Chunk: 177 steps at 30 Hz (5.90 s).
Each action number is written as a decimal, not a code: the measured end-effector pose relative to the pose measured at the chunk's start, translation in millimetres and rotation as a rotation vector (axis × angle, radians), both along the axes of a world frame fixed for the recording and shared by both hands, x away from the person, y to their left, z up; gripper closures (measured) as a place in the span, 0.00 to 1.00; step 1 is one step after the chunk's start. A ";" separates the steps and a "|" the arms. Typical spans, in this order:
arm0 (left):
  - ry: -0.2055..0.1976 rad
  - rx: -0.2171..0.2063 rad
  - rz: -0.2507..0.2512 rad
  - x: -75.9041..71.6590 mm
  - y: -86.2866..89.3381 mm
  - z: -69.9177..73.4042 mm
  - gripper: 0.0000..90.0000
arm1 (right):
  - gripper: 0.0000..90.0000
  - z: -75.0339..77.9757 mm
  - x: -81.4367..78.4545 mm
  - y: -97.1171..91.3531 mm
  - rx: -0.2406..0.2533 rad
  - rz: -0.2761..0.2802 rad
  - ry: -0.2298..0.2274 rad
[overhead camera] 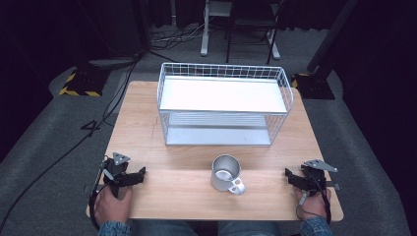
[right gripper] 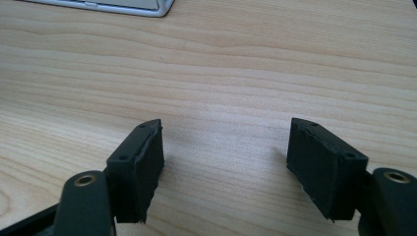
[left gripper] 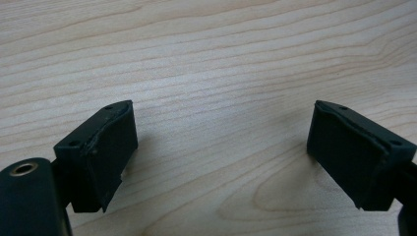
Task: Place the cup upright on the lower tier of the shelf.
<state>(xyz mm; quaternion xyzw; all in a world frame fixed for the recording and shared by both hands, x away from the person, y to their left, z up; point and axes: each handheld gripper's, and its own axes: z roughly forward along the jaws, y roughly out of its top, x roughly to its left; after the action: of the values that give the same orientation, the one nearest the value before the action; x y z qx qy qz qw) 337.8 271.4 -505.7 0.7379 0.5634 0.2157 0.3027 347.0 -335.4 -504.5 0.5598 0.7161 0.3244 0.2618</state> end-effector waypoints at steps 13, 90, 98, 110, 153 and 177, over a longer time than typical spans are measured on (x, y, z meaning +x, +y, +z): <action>0.000 0.000 0.000 0.0 0.0 0.0 0.13 | 0.38 0.4 -0.9 0.4 0.005 0.012 -0.001; 0.003 -0.008 0.004 0.0 -0.4 -0.1 0.13 | 0.67 68.0 -64.6 158.8 0.047 0.534 0.071; 0.004 -0.008 0.004 0.0 -0.4 -0.1 0.13 | 0.66 66.6 -56.7 165.7 0.044 0.534 0.112; 0.004 -0.008 0.004 0.0 -0.4 -0.1 0.13 | 0.79 67.1 -57.1 171.1 0.004 0.536 0.120; 0.003 -0.008 0.003 0.1 -0.3 -0.1 0.13 | 0.80 102.1 16.6 169.3 0.122 0.388 -0.078; 0.003 -0.007 0.003 0.1 -0.2 0.0 0.13 | 0.79 82.0 79.2 181.3 0.098 0.279 -0.145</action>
<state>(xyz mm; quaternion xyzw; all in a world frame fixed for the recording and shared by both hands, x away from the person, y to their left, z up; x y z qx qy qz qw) 337.9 271.2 -505.7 0.7363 0.5656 0.2132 0.3042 426.2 -154.1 -422.5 0.4423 0.7493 0.4318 0.2378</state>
